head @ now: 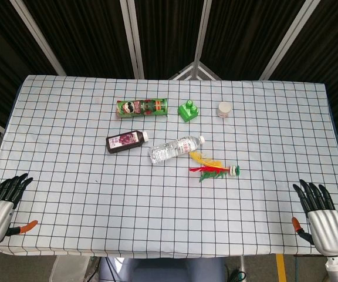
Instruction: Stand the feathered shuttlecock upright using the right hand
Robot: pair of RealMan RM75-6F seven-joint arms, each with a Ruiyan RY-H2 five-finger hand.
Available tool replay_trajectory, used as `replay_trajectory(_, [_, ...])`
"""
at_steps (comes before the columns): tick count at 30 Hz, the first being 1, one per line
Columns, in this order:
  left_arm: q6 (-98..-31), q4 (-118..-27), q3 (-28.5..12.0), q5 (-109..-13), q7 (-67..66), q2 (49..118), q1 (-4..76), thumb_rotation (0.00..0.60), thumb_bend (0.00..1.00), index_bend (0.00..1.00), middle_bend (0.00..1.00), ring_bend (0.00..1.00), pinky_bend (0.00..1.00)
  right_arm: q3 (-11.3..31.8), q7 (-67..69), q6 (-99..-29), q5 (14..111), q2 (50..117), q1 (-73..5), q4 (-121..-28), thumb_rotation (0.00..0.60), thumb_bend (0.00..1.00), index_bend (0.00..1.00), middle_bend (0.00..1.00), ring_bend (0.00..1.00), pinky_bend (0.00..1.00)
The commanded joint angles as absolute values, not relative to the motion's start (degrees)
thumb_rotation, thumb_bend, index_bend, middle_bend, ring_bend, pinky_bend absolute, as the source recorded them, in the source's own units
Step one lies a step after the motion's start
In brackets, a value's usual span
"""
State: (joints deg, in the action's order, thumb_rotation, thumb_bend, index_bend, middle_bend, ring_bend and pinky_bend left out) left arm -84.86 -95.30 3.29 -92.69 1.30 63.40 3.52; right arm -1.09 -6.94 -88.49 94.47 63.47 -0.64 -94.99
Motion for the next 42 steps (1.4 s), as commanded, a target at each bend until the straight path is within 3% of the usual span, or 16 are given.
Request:
replay_trajectory(1, [-84.9,-95.3,3.3,-92.7,1.3,63.4,3.5,0.6,0.0,0.0,0.0,0.0,0.0,-0.9,-6.9,-88.2,94.4,63.6,-0.9,-95.1,0.6,0.42,0.0,0.0,0.0,0.0])
replay_trajectory(9, [-84.8,-95.3,3.3,-92.8,1.3,63.4,3.6,0.6,0.0,0.0,0.0,0.0,0.0,2.3,-8.8,-83.2,90.9,65.6,-4.8,-98.5,0.6,0.42,0.01,0.0,0.0,0.0])
replay_trajectory(14, [-84.5,-95.3,3.2,-92.6,1.4,63.5,3.7,0.6,0.0,0.0,0.0,0.0,0.0,6.3,-12.8,-77.8,86.4,70.1,-9.6,-102.4,0.6,0.42,0.24,0.01,0.0,0.0])
replay_trajectory(19, [-84.4,-95.3,3.3,-92.6,1.9,63.3,3.8,0.6,0.0,0.0,0.0,0.0,0.0,11.1,-18.6,-73.1,79.7,78.1,-15.2,-103.4,0.6,0.42,0.42,0.14,0.0,0.0])
replay_trajectory(25, [-83.8,-95.7,3.2,-92.0,3.7,62.7,4.0,0.6,0.0,0.0,0.0,0.0,0.0,15.3,-27.6,-69.3,71.7,90.7,-22.4,-98.4,0.6,0.42,0.46,0.17,0.0,0.0])
replay_trajectory(31, [-83.3,-96.0,3.2,-91.8,4.7,62.3,4.2,0.6,0.0,0.0,0.0,0.0,0.0,17.0,-32.8,-69.7,67.3,99.5,-26.5,-92.2,0.6,0.42,0.48,0.18,0.0,0.0])
replay_trajectory(42, [-82.3,-96.7,3.2,-91.0,5.9,61.7,4.6,0.6,0.0,0.0,0.0,0.0,0.0,18.2,-31.2,-68.9,63.6,108.3,-30.8,-82.3,0.6,0.42,0.52,0.2,0.0,0.0])
